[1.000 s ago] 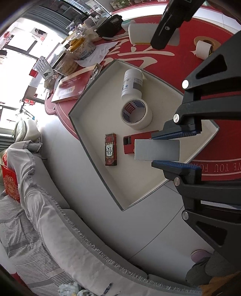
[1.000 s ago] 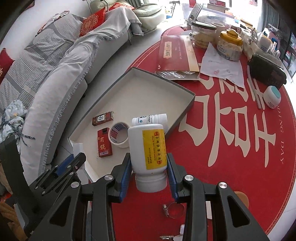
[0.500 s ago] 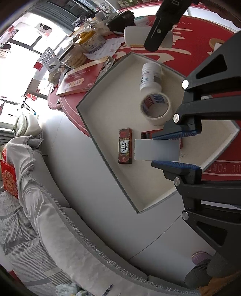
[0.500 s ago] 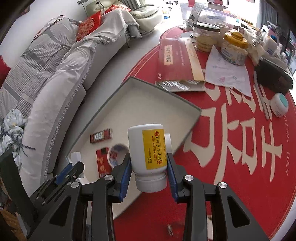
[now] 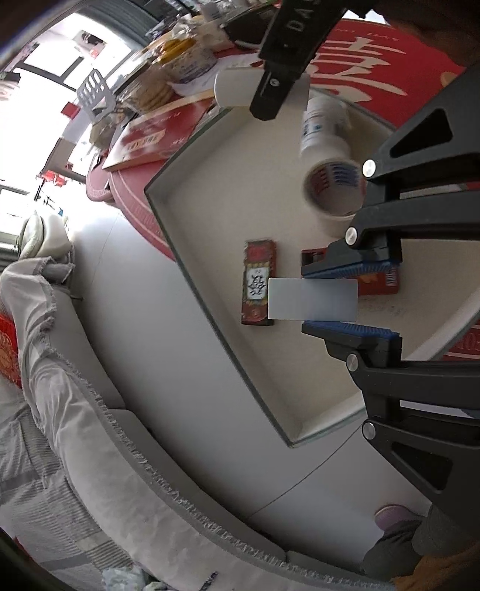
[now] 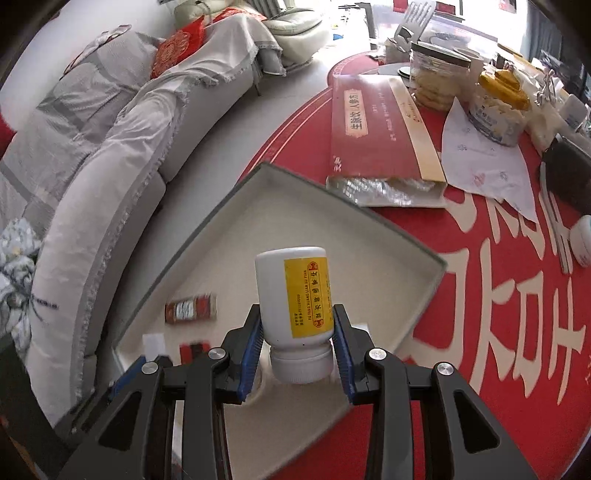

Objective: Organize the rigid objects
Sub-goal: 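Carry the white block and yellow-label bottle over the tray with both tools, then open both tools to drop the block and bottle into the tray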

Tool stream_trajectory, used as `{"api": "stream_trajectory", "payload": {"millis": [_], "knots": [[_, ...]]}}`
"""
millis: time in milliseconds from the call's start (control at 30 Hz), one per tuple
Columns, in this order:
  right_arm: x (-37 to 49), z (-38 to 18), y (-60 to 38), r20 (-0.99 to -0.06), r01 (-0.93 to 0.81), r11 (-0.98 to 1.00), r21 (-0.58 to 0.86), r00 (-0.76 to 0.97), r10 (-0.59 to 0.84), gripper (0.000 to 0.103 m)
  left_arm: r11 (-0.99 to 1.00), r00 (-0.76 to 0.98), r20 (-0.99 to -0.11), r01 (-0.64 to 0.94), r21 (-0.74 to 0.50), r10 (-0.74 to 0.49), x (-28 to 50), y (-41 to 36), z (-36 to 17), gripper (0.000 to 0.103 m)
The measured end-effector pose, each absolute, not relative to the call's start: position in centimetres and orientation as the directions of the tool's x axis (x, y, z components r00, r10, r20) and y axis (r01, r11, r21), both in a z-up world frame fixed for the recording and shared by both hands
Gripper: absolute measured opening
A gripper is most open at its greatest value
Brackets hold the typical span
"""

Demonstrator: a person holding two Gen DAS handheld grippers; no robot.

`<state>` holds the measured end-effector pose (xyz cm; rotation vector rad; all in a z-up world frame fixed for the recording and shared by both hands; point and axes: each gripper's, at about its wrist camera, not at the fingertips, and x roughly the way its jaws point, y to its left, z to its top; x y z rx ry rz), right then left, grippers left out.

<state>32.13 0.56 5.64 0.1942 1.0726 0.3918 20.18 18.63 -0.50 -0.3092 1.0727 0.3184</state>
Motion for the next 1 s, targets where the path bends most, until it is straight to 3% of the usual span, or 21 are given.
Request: {"api": "stream_trajectory", "payload": {"millis": [600, 1000], "knots": [[31.0, 0.6, 0.5, -0.903, -0.240, 0.925, 0.294, 0.246, 0.351, 0.038, 0.938, 0.398, -0.915, -0.336, -0.082, 0.062, 18.6, 16.6, -2.2, 0.025], [30.0, 2.1, -0.9, -0.897, -0.227, 0.931, 0.287, 0.277, 0.344, 0.037, 0.937, 0.418, -0.905, -0.340, -0.075, 0.079, 18.5, 16.6, -0.6, 0.025]]}}
